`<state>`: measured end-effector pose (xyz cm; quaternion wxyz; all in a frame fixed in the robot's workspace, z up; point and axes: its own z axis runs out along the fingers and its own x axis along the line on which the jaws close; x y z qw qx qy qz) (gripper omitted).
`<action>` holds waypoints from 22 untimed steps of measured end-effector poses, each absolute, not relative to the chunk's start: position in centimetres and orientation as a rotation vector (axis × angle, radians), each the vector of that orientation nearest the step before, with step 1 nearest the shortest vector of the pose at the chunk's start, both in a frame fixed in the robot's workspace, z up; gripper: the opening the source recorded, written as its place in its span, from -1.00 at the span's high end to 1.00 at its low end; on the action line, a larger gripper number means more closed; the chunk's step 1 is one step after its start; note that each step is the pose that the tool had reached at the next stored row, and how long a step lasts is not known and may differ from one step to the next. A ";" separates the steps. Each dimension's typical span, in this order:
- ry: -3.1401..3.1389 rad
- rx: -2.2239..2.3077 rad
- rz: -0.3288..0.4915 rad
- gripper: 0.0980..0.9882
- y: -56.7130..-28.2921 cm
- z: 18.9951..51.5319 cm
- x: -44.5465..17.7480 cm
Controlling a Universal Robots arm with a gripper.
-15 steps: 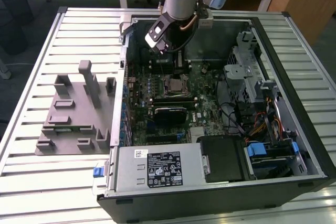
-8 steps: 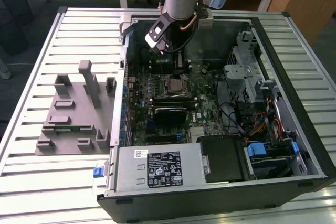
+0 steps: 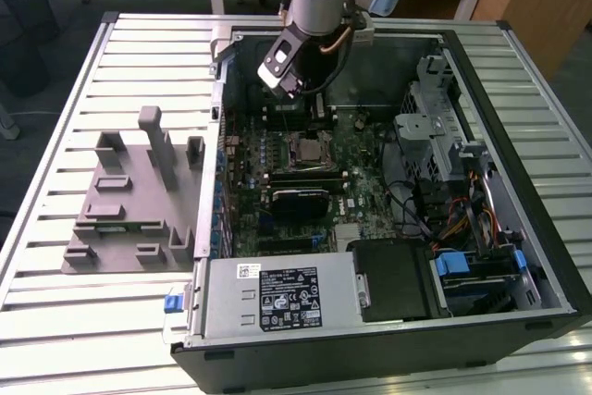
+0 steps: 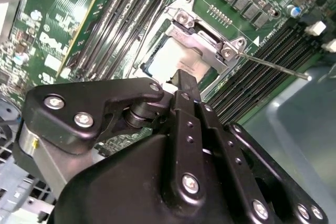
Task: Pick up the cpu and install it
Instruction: 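Close the cpu cover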
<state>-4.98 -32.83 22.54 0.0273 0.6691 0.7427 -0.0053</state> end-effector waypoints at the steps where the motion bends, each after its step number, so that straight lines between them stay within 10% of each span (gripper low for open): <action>1: 2.308 2.050 -0.016 0.98 -32.8 22.5 -5.0; 22: 2.528 1.767 -0.009 0.98 -32.8 22.5 -5.2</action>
